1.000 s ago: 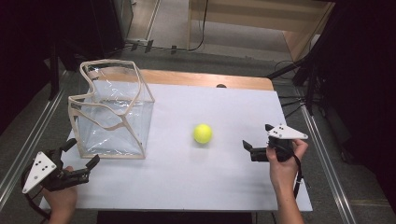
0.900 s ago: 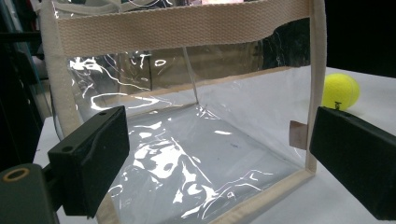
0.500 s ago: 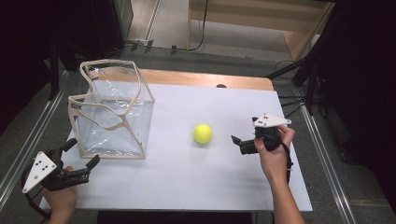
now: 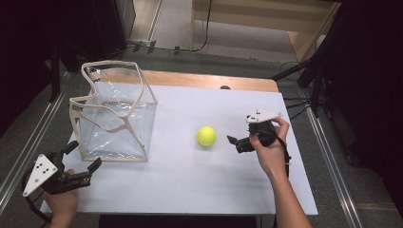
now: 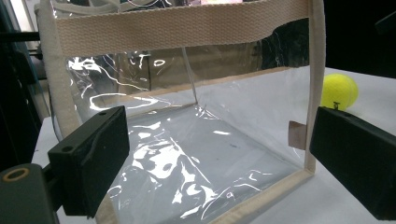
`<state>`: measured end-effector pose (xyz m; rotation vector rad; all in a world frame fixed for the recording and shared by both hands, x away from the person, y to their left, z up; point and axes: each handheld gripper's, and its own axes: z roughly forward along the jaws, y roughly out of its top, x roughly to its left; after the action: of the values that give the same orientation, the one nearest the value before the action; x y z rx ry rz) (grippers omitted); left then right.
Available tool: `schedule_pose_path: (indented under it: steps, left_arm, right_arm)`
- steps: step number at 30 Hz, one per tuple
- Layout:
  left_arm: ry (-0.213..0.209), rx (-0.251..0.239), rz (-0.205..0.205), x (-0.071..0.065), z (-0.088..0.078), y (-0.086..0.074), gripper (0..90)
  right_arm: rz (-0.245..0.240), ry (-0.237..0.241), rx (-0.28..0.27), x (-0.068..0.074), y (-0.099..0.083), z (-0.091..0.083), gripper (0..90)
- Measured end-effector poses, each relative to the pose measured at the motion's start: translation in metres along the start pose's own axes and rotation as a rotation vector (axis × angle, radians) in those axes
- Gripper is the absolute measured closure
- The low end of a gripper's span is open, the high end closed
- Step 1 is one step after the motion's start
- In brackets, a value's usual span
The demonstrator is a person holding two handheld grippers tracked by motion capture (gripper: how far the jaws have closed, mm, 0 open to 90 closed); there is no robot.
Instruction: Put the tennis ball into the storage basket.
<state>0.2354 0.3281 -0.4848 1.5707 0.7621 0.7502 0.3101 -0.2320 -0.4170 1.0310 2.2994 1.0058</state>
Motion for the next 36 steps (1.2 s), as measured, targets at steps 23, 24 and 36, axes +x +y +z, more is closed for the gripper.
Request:
schedule_pose_path:
  steps: [23, 24, 36]
  left_arm:
    - [-0.002, 0.000, 0.000, 0.000, 0.000, 0.000, 5.3]
    - [-0.002, 0.000, 0.000, 0.000, 0.000, 0.000, 5.4]
    - [-0.003, -0.001, -0.001, 0.000, 0.000, 0.000, 5.4]
  right_arm:
    - [-0.059, 0.085, 0.100, 0.005, 0.029, 0.030, 0.0]
    - [-0.062, 0.089, 0.103, 0.005, 0.030, 0.031, 0.0]
    - [-0.106, 0.127, 0.158, 0.011, 0.041, 0.050, 0.0]
